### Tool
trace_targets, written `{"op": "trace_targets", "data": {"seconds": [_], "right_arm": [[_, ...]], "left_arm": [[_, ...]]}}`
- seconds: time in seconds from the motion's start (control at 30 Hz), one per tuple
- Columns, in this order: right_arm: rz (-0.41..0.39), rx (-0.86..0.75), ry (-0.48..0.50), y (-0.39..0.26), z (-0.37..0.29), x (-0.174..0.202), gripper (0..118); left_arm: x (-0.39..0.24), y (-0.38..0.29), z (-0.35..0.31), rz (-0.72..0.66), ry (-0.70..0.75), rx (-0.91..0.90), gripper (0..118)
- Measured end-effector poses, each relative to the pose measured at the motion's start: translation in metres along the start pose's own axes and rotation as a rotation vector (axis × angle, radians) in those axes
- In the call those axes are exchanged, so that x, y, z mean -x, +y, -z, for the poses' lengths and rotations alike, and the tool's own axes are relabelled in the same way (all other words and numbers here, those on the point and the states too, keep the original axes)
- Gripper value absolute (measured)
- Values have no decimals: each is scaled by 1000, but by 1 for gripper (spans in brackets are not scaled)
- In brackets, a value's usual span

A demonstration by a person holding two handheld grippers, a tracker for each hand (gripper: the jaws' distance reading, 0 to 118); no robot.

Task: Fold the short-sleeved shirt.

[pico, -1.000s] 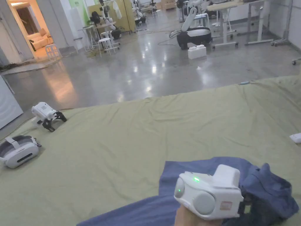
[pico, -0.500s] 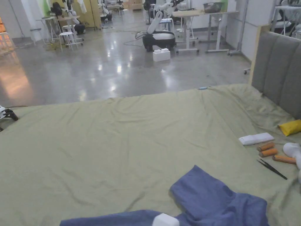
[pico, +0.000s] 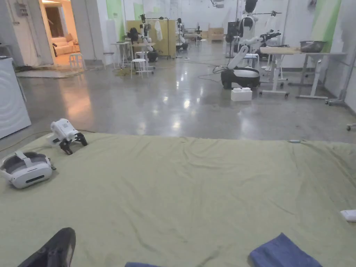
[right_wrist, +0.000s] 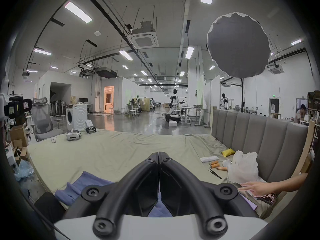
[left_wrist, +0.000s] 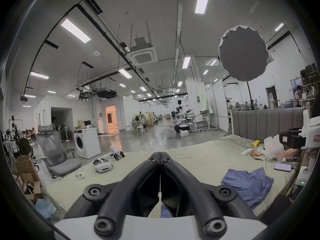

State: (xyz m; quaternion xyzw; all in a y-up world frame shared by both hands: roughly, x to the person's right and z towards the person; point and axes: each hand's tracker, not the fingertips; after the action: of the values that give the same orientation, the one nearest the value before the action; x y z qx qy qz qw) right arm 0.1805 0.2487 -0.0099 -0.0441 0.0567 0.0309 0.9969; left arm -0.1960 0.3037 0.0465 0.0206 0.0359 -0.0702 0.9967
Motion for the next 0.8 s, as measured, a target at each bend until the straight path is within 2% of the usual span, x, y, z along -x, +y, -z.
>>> {"op": "trace_targets", "data": {"seconds": [0.17, 0.27, 0.33, 0.37, 0.43, 0.47, 0.6, 0.7, 0.77, 0.8], "right_arm": [[-18, 9, 13, 0, 5, 5, 0], [-1, 55, 28, -9, 13, 4, 0], [16, 102, 27, -20, 19, 1, 0], [26, 136, 33, -25, 21, -1, 0], [28, 170, 22, -36, 23, -5, 0], [36, 200, 20, -42, 24, -8, 0], [40, 274, -2, -63, 25, -18, 0], [49, 315, -23, -72, 24, -26, 0], [54, 337, -43, -77, 23, -33, 0], [59, 344, -53, -78, 23, -35, 0]], "left_arm": [[10, -4, 11, -116, -70, 119, 0], [16, -32, 71, -209, -194, 396, 0], [21, -78, 131, -302, -248, 572, 0], [19, -104, 159, -349, -265, 648, 10], [9, -149, 208, -287, -250, 797, 61], [7, -168, 232, -275, -256, 846, 75], [4, -230, 302, -305, -193, 970, 76], [2, -261, 334, -262, -154, 1051, 73], [1, -272, 342, -243, -145, 1080, 61], [-1, -278, 345, -235, -142, 1095, 47]]}}
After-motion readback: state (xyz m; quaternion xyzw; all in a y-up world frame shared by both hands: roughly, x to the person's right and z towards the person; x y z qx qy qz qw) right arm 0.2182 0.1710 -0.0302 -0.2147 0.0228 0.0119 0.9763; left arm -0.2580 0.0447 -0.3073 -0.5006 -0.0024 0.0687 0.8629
